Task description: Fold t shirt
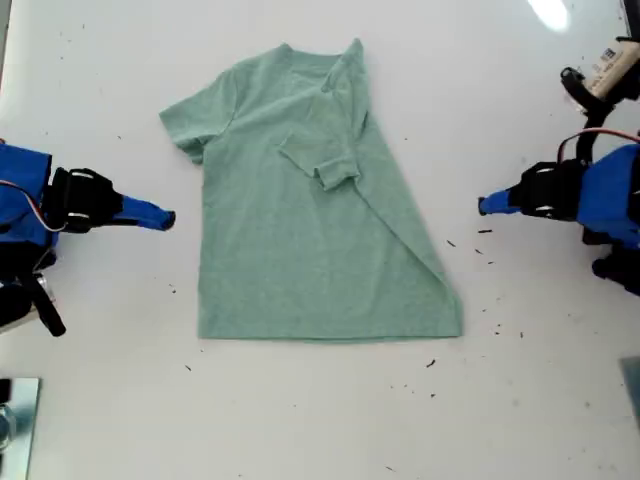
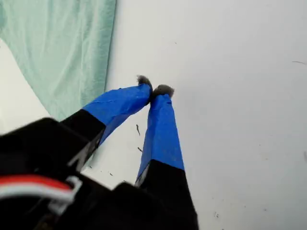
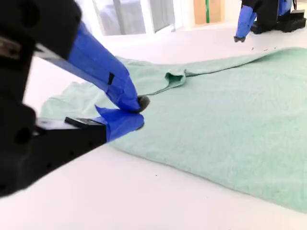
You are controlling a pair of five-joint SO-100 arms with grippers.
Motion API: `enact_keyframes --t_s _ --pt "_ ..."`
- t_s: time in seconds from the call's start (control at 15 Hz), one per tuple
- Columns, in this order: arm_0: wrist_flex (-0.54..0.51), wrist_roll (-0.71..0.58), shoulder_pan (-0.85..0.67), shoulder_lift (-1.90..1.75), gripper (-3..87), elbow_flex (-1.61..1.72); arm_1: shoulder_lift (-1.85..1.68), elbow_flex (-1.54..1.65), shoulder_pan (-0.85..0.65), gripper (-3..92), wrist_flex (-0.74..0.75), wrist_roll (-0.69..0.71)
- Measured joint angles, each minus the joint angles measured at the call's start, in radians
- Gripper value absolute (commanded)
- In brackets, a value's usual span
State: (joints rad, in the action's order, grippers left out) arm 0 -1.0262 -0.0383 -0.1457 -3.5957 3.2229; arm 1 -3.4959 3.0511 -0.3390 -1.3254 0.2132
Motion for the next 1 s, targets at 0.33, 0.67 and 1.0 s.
enact_keyframes --t_s 0.33,0.67,1.0 --pt "-0.044 0.132 0.026 0.376 -0.3 -0.336 0.0 0.0 0.0 2.8 0.0 0.0" --pt "-0.529 0.086 -0.192 1.031 -0.3 -1.166 0.0 0.0 0.0 2.8 0.0 -0.006" --pt "-0.557 -0.187 -0.442 1.273 33.8 -1.299 0.0 0.0 0.009 2.8 0.0 -0.006"
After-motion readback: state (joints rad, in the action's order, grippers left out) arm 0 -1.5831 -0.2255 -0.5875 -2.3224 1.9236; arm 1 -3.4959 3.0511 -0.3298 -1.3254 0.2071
